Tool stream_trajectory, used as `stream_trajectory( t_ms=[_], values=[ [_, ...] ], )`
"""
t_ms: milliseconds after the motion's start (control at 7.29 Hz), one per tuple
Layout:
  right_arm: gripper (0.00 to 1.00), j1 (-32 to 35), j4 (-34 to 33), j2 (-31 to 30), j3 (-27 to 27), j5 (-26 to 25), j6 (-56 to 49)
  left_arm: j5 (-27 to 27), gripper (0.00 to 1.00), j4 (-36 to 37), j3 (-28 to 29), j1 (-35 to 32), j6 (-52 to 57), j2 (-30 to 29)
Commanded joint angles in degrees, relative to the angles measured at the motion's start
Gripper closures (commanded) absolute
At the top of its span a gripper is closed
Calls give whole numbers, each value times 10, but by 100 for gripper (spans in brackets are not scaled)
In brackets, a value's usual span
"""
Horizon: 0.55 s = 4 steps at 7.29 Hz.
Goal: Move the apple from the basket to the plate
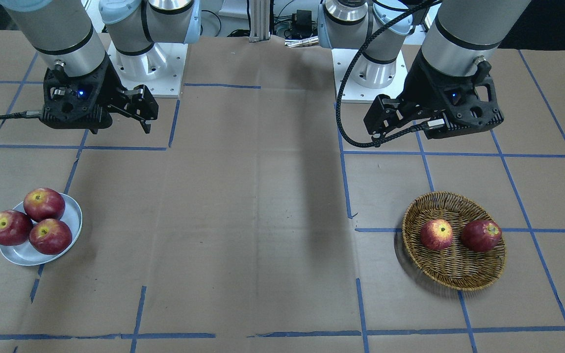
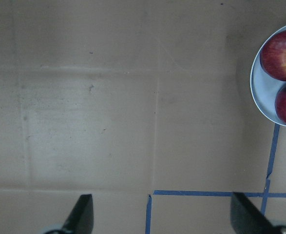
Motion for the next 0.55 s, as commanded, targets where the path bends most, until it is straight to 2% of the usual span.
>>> stream_trajectory(
  t_ms=[0, 411],
  values=[
    [0, 0, 0, 0, 0, 0, 0, 0, 1, 0, 2, 0, 0, 1],
    [0, 0, 0, 0, 0, 0, 0, 0, 1, 0, 2, 3, 1, 5]
  ],
)
